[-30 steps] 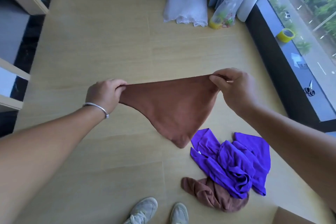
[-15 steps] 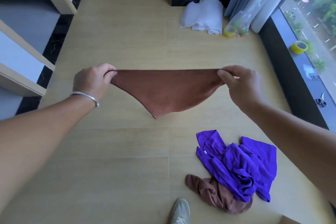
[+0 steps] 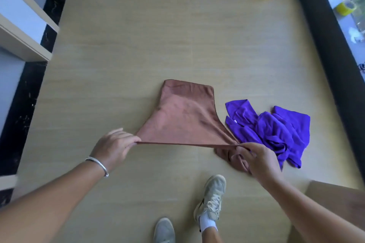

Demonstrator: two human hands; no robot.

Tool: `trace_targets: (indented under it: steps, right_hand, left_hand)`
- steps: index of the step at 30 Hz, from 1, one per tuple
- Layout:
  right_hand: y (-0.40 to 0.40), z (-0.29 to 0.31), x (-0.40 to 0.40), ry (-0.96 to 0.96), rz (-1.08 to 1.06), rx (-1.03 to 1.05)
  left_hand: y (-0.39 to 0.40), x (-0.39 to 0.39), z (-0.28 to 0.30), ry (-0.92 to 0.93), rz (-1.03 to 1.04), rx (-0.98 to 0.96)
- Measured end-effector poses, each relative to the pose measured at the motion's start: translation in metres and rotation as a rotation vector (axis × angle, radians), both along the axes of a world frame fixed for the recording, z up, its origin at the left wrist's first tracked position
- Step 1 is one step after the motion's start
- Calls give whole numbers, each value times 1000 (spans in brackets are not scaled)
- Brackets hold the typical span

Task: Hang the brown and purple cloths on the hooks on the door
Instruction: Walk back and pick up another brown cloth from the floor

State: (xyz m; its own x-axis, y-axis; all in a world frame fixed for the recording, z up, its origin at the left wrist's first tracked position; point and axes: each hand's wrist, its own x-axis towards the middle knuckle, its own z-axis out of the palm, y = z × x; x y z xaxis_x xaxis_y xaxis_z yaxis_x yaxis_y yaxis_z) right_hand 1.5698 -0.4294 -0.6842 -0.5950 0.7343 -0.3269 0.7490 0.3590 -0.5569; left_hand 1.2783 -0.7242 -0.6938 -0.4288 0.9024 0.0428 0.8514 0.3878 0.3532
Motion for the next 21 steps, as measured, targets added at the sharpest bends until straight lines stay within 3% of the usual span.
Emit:
trace_targets:
  steps: [6,11,18,21]
  right_hand:
    - [-86,-82,86,-177,51,-60]
    - [-102,-120,121,-253,97,-105]
    - [-59,-197,92,-154,89,-52]
    - [-32,-239,63,-68,73,25]
  left_hand:
    - [-77,72,-65,-143,52,-57]
    - [-103,107,-106,-279,114,-231]
    - [-58,100,-194,-322,294,-305]
    - [-27,76,-242,-478,498,-186]
